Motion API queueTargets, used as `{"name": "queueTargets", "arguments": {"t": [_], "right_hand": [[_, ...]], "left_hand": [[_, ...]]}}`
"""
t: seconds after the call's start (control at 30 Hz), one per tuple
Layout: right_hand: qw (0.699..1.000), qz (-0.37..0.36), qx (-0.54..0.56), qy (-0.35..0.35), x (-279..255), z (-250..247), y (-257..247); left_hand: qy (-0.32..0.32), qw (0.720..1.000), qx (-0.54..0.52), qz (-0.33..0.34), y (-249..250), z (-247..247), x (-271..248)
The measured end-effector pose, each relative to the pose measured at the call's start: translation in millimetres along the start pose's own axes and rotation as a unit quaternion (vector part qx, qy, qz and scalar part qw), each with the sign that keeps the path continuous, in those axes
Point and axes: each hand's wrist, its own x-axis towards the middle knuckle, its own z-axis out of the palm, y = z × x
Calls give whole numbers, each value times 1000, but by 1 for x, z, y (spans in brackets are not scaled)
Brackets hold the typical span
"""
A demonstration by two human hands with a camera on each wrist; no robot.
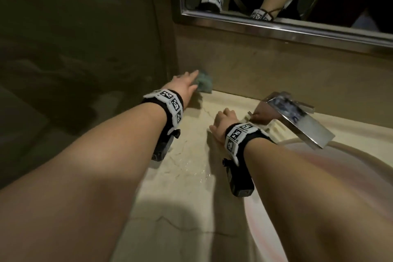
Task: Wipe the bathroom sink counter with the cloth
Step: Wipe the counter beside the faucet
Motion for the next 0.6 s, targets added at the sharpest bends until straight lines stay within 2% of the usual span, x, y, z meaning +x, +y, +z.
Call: {"name": "queueTargets", "arguments": {"t": [0.07,0.13,0.3,0.6], "right_hand": [[1000,4,-23,-9,7,8,0],[999,8,-43,-20,12,13,0],[996,2,-55,-69,18,5,2],[996,16,-54,-76,20,9,2]], "left_hand": [[-87,991,100,11,0,25,12],[-122,983,138,19,1,48,17],[-135,979,151,24,1,71,29],[-136,976,164,53,-7,63,63]]}}
